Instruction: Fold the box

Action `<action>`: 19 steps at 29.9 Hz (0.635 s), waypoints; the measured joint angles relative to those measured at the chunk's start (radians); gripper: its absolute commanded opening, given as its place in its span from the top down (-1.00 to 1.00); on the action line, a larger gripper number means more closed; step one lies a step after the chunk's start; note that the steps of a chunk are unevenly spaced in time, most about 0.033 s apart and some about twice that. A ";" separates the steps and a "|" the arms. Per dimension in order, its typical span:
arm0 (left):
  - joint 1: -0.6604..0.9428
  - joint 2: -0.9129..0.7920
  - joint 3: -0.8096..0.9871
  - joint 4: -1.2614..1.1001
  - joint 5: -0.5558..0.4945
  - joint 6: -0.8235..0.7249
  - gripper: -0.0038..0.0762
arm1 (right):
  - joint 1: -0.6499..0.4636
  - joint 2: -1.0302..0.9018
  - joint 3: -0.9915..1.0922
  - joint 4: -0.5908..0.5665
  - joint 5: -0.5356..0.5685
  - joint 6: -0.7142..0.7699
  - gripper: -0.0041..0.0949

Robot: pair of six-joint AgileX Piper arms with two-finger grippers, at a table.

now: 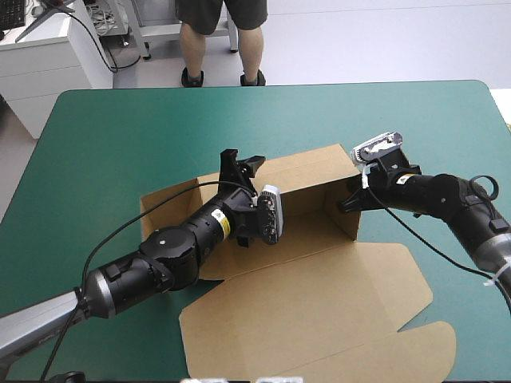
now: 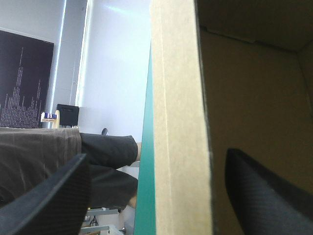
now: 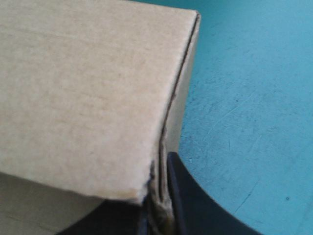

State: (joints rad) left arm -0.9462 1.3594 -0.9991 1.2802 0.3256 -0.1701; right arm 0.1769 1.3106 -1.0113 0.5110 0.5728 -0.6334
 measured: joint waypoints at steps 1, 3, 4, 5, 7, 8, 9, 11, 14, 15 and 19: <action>-0.022 -0.005 -0.001 0.000 0.024 -0.001 -0.56 | 0.000 0.001 0.001 -0.014 -0.009 0.026 0.92; -0.063 -0.013 -0.001 -0.003 0.077 -0.002 -0.56 | 0.000 0.001 0.001 -0.043 -0.025 0.087 0.92; -0.088 -0.017 -0.002 -0.004 0.102 -0.002 -0.56 | 0.000 0.001 0.002 -0.057 -0.032 0.112 0.92; -0.114 -0.021 -0.002 -0.007 0.127 -0.004 -0.56 | 0.001 0.001 0.002 -0.079 -0.044 0.150 0.92; -0.165 -0.027 -0.002 -0.012 0.165 -0.005 -0.52 | 0.001 0.002 0.002 -0.113 -0.056 0.201 0.92; -0.195 -0.030 -0.002 -0.015 0.185 -0.005 -0.45 | 0.002 0.002 0.002 -0.133 -0.061 0.226 0.92; -0.224 -0.033 -0.003 -0.016 0.200 -0.005 -0.35 | 0.004 0.002 0.002 -0.150 -0.064 0.243 0.92; -0.281 -0.039 -0.003 -0.018 0.234 -0.005 0.00 | 0.007 0.002 0.002 -0.181 -0.068 0.281 0.92; -0.346 -0.042 -0.003 -0.022 0.274 0.003 0.85 | 0.007 0.002 0.002 -0.204 -0.072 0.314 0.92; -0.361 -0.042 -0.003 -0.022 0.279 0.008 0.89 | 0.007 0.002 0.002 -0.206 -0.072 0.320 0.92; -0.407 -0.042 -0.025 -0.064 0.293 0.040 0.86 | 0.007 0.001 0.002 -0.209 -0.072 0.328 0.92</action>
State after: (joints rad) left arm -1.3528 1.3177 -1.0245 1.2163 0.6188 -0.1297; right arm 0.1843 1.3115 -1.0094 0.3021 0.5011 -0.3055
